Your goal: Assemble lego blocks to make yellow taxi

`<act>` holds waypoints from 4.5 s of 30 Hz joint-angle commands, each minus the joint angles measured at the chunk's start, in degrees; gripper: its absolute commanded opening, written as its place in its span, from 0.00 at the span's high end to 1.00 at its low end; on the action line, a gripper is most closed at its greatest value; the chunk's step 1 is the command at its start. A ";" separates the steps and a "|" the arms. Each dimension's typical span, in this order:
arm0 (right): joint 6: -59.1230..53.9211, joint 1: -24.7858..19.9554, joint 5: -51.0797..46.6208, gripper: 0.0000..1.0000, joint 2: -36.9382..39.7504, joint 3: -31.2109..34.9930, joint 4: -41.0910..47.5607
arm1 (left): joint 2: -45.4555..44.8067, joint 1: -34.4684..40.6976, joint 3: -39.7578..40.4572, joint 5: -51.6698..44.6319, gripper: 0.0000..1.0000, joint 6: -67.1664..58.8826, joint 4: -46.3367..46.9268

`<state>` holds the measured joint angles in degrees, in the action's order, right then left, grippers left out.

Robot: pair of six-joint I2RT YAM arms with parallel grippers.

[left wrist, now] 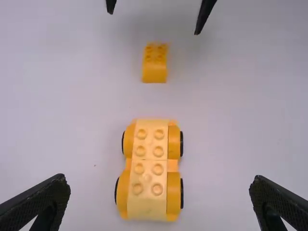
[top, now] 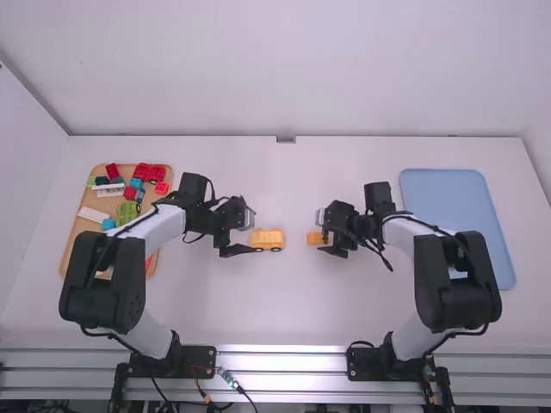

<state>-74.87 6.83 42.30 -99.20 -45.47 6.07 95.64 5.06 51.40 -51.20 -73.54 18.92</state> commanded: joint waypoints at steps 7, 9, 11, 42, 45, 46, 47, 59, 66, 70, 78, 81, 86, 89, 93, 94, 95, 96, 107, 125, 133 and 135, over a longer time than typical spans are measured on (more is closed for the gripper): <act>4.42 -0.11 1.38 0.01 -2.10 0.20 -2.01 | 1.78 -0.17 -6.67 -2.28 0.01 1.89 -13.79; 4.35 -0.11 1.38 0.01 -3.06 -1.09 -1.53 | 3.03 -0.20 -7.72 -2.32 0.01 5.93 -18.34; 4.15 -0.11 1.38 0.01 -4.85 -3.26 0.13 | 3.99 -0.22 -7.96 -2.46 0.01 7.24 -19.93; -3.80 -0.15 1.38 0.01 -13.37 -8.46 5.18 | 13.54 -0.17 -1.44 -6.96 0.01 6.67 -18.29; -2.56 -0.11 1.22 0.01 -16.74 -11.19 6.67 | 13.54 -0.17 -1.42 -6.94 0.01 6.69 -18.32; -2.71 -0.17 1.40 0.01 -17.22 -12.04 8.11 | 13.54 -0.17 -1.42 -6.94 0.01 6.69 -18.29; -4.20 -0.20 1.40 0.01 -17.72 -13.18 10.47 | 13.54 -0.17 -1.42 -6.94 0.01 6.72 -18.29; -7.63 -0.02 -0.85 0.04 -18.05 -15.98 15.96 | 13.54 -0.17 -1.42 -6.94 0.01 7.15 -18.08; -4.92 -0.15 -1.40 0.17 -18.03 -11.76 8.74 | 13.54 -0.17 -1.42 -6.91 0.01 7.15 -18.12; -4.55 -0.11 -1.20 0.33 -18.03 -11.93 9.33 | 13.54 -0.17 -1.42 -6.96 0.01 7.15 -18.10; -4.63 -0.09 -0.52 0.41 -17.99 -12.31 9.35 | 13.54 -0.20 -1.42 -6.78 0.01 8.03 -18.12; -4.63 -0.11 -0.09 0.44 -17.99 -12.31 9.42 | 13.54 -0.17 -1.42 -6.76 0.01 8.01 -18.12; -4.66 -0.02 0.11 0.52 -17.99 -12.74 9.79 | 13.54 -0.17 -1.42 -6.76 0.01 8.03 -17.92; -4.63 -0.04 0.17 0.55 -17.99 -12.72 9.73 | 13.54 -0.20 -1.42 -6.74 0.01 8.05 -17.88; -4.66 -0.11 1.42 0.56 -17.99 -12.72 9.77 | 13.54 -0.17 -1.42 -6.72 0.01 7.98 -17.68; -4.66 -0.09 1.40 0.56 -17.99 -12.72 9.75 | 13.54 -0.20 -1.42 -6.24 0.01 8.01 -17.66; -4.66 -0.09 1.40 0.56 -17.99 -12.72 9.75 | 13.54 -0.20 -1.42 -6.24 0.01 8.01 -17.66; -4.66 -0.09 1.42 0.55 -17.99 -12.72 9.75 | 13.54 -0.13 -1.42 -4.88 0.01 8.01 -17.46; -4.94 -0.09 1.38 0.49 -17.99 -12.72 9.53 | 13.54 -0.13 -1.42 -3.90 0.01 7.98 -16.85; -4.44 -0.09 2.86 0.70 -16.41 -12.68 10.03 | 13.54 -0.13 -1.53 -3.53 0.01 7.96 -16.39; -2.89 0.35 2.99 0.75 -15.49 -12.74 10.78 | 13.54 -0.13 -2.84 -0.88 0.01 8.01 -18.88; -2.89 0.87 3.78 0.73 -15.41 -13.14 11.15 | 13.54 -0.13 -3.91 -0.71 0.01 8.01 -21.05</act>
<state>-78.65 6.98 44.42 -116.77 -57.91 16.73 108.55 5.06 49.04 -51.70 -65.71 -1.48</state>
